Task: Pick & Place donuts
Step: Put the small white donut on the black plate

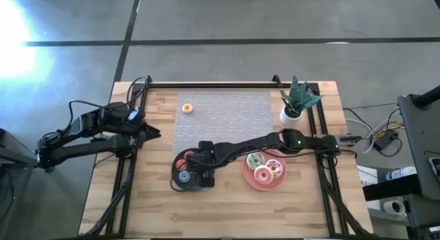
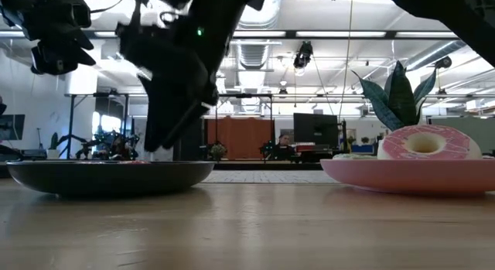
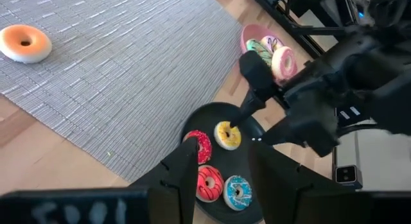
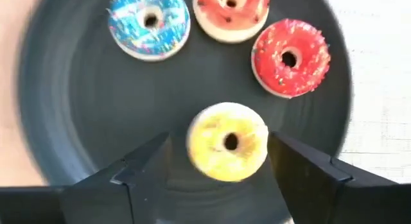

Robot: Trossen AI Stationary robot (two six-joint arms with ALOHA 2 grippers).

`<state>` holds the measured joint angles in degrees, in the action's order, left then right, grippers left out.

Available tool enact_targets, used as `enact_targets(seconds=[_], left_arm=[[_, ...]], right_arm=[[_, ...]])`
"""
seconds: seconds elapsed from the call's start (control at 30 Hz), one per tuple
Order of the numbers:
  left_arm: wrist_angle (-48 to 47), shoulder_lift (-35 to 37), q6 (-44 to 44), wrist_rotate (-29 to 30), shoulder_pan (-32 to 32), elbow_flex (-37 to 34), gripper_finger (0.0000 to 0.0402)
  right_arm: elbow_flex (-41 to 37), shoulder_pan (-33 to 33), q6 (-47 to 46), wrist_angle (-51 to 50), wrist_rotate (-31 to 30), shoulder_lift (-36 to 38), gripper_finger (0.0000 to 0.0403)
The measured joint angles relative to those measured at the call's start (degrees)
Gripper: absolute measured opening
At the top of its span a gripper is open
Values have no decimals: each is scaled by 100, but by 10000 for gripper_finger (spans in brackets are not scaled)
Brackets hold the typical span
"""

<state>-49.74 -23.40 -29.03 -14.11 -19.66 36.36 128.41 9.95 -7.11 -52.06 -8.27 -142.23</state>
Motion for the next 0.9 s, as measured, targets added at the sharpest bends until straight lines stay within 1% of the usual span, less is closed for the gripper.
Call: enact_targets(seconds=[0.07,0.2,0.33,0.4,0.53,0.7,0.8,0.9], left_arm=[[-2,18,12,-2,2,0,110],[0,75,15,0,0,0,110],[-2,118,15,0,0,0,110],[-1,131,14,0,0,0,110],[-2,133,-62,0,0,0,110],[-1,133,-107,47,0,0,110],[0,122,-334,434,0,0,110],[52,-23,-520,1004,0,0,110]], right_arm=[[201,-3,-95,-156,-30,0,259],[550,-155,-748,-292,-90,9,260],[659,-668,-1574,-258,-48,11,247],[659,-934,-1795,-202,-50,11,239],[659,-1337,-1721,127,-18,11,228],[659,-1655,-1000,308,-15,11,227],[659,-1802,-619,290,45,11,227],[659,-2000,-1066,287,526,11,224]])
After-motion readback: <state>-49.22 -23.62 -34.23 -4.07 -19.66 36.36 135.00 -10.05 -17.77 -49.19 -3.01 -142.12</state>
